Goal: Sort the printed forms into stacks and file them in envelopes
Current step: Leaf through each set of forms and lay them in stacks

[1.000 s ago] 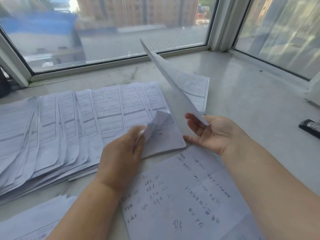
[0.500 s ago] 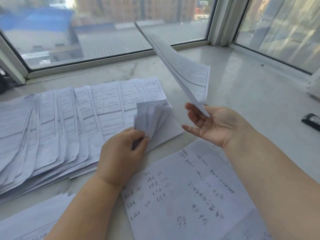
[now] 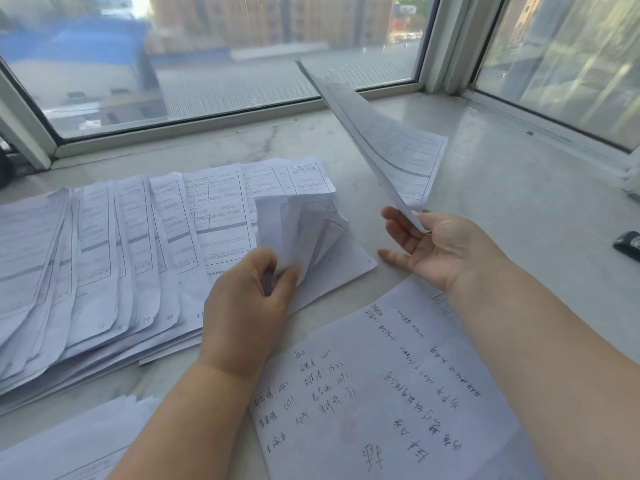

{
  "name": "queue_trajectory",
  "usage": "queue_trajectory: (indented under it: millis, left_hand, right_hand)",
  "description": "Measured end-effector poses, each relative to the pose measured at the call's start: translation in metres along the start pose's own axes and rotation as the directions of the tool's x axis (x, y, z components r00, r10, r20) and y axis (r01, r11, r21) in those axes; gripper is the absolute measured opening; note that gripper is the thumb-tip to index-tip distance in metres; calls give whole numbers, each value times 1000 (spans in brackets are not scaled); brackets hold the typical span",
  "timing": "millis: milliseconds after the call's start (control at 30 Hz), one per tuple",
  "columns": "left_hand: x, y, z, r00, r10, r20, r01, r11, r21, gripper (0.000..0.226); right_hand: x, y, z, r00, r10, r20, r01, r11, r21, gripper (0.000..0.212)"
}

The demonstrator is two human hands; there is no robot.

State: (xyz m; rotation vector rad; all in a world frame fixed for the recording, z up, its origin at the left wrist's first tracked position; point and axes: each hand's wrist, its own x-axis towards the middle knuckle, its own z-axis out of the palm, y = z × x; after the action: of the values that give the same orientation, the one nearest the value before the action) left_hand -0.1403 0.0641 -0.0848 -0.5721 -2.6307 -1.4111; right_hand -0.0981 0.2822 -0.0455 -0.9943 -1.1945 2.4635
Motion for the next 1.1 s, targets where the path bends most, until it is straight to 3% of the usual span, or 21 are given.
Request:
queue_trajectory:
  millis: [167,333,467,600,733,900,1100]
  left_hand:
    - [-1,1,-1,998,37,-43,-35,998,51,34]
    - [7,-2,-6,950,-112,-290,72,987,-146,23]
    - [10,0,-12,879,-167,-446,74,973,-218,9]
    - [14,-2,-14,837,-200,-509,68,962,-265,8]
    - [15,0,-16,839,-93,-536,-23,978,-205,5]
    - [9,5,-11,879,59,-473,-135,983,-128,7]
    - [11,3,-11,869,76,-489,-160,978,-132,10]
  right_hand:
    - [3,0,4,996,56,74,-51,996,-75,15]
    - [12,7,23,982,73,173,-51,991,-127,25]
    - [14,20,41,984,46,174,14,945,-327,19]
    - [10,24,46,971,-188,151,240,812,-532,27]
    - [-9,32,35,883,-467,59,394,666,-633,16]
    - [-43,61,28,834,-549,-56,419,696,-583,16]
    - [-72,61,3,810,-573,-123,454,746,-487,18]
